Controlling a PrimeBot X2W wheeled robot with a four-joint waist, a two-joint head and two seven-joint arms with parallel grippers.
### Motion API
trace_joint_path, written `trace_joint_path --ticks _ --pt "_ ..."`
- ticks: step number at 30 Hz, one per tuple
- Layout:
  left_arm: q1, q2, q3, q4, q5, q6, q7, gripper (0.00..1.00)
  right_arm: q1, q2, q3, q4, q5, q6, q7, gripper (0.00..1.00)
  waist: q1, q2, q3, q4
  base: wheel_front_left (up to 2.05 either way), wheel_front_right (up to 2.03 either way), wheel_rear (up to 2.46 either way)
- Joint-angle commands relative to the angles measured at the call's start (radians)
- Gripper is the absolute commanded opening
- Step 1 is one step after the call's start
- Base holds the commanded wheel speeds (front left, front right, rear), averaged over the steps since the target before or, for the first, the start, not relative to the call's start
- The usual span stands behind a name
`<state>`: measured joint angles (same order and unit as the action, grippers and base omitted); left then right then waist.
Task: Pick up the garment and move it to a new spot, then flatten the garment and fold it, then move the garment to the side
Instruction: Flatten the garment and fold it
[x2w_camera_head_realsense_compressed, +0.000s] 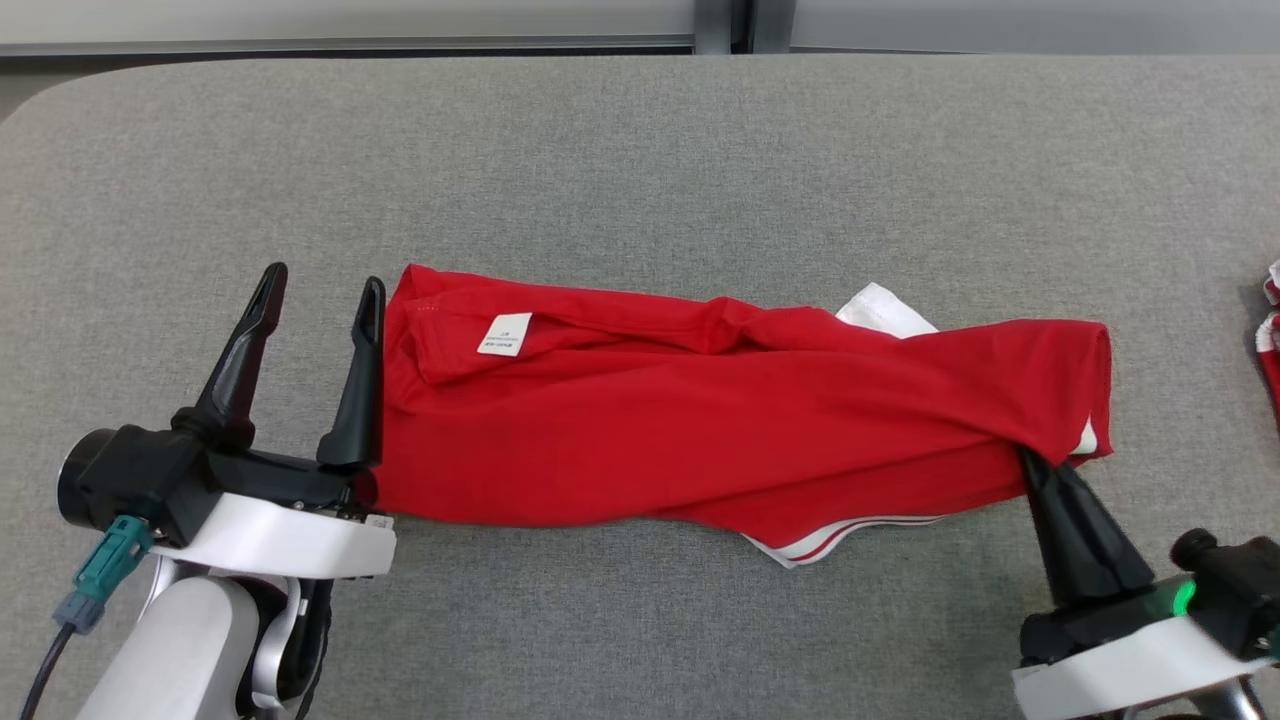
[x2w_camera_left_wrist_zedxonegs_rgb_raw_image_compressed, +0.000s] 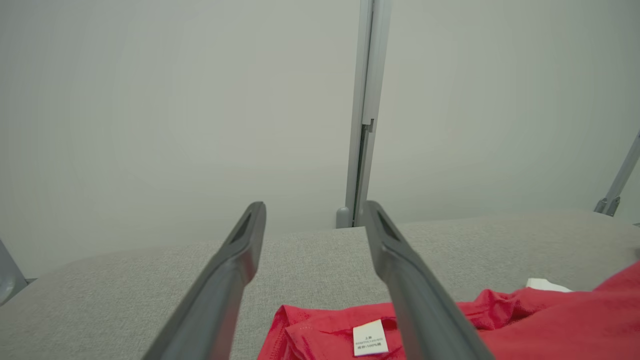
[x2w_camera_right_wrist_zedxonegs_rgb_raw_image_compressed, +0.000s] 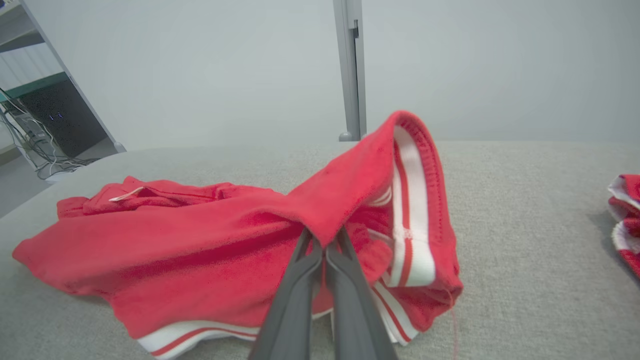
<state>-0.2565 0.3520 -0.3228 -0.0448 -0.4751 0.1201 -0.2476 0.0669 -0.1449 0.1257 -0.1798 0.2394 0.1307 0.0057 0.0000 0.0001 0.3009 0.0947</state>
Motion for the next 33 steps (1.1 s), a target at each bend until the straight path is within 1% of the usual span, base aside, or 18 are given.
trace_joint_path --ticks 1,4,6,9,11,16,20,24,25,26,27,29,30,33 --pt "-0.021 0.005 0.007 -0.005 0.006 0.004 -0.005 1.00 0.000 -0.005 -0.016 -0.033 -0.012 0.000 0.009 0.00 0.0000 -0.0001 0.007 -0.006 0.00 0.00 0.00" --pt "-0.025 0.003 0.012 -0.010 0.008 0.004 -0.008 1.00 -0.021 -0.015 -0.052 -0.109 -0.029 0.000 0.038 0.00 0.0000 -0.0001 0.018 -0.009 0.00 0.00 0.00" --pt "-0.028 -0.002 0.012 -0.012 0.008 0.003 -0.010 1.00 -0.044 -0.020 -0.071 -0.136 -0.032 0.000 0.058 0.00 0.0000 -0.0001 0.026 -0.007 0.00 0.00 0.00" --pt "-0.047 -0.011 0.007 -0.012 0.011 -0.005 -0.011 1.00 -0.095 -0.034 -0.089 -0.146 -0.039 0.000 0.085 0.00 0.0000 -0.0001 0.047 0.007 0.00 0.00 0.00" --pt "-0.055 -0.020 0.003 -0.010 0.010 -0.013 -0.013 1.00 -0.136 -0.055 -0.097 -0.128 -0.042 0.000 0.096 0.00 0.0000 -0.0001 0.065 0.023 0.00 0.00 0.00" --pt "-0.101 -0.052 -0.015 -0.004 0.019 -0.039 -0.016 1.00 -0.269 -0.088 -0.096 -0.055 -0.031 0.000 0.114 0.00 0.0000 -0.0001 0.138 0.079 0.00 0.00 0.00" --pt "-0.136 -0.078 -0.019 0.011 0.028 -0.062 -0.017 1.00 -0.389 -0.110 -0.071 0.060 -0.016 0.000 0.112 0.00 0.0000 -0.0001 0.186 0.113 0.00 0.00 0.00" --pt "-0.154 -0.100 -0.007 0.022 0.041 -0.082 -0.018 1.00 -0.486 -0.124 -0.031 0.191 0.000 0.000 0.090 0.00 0.0000 -0.0001 0.203 0.118 0.00 0.00 0.00" --pt "-0.154 -0.104 -0.003 0.025 0.045 -0.087 -0.018 1.00 -0.503 -0.126 -0.018 0.215 -0.002 0.000 0.078 0.23 0.0000 -0.0001 0.203 0.116 0.00 0.00 0.00" --pt "-0.153 -0.107 0.004 0.027 0.050 -0.091 -0.018 1.00 -0.518 -0.127 -0.007 0.236 0.001 0.000 0.066 0.77 0.0000 -0.0001 0.201 0.112 0.00 0.00 0.00" --pt "-0.148 -0.108 0.011 0.028 0.056 -0.094 -0.018 1.00 -0.527 -0.125 0.004 0.250 0.004 0.000 0.047 1.00 0.0000 -0.0001 0.197 0.105 0.00 0.00 0.00" --pt "-0.131 -0.114 0.026 0.030 0.065 -0.100 -0.017 1.00 -0.528 -0.125 0.015 0.262 0.001 0.000 0.010 1.00 0.0000 -0.0001 0.185 0.090 0.00 0.00 0.00" --pt "-0.131 -0.114 0.026 0.030 0.065 -0.100 -0.017 1.00 -0.528 -0.125 0.015 0.262 0.001 0.000 0.010 1.00 0.0000 -0.0001 0.185 0.090 0.00 0.00 0.00" --pt "-0.107 -0.119 0.050 0.031 0.074 -0.110 -0.017 1.00 -0.488 -0.123 0.012 0.236 -0.007 0.000 -0.034 1.00 0.0000 -0.0001 0.161 0.066 0.00 0.00 0.00"
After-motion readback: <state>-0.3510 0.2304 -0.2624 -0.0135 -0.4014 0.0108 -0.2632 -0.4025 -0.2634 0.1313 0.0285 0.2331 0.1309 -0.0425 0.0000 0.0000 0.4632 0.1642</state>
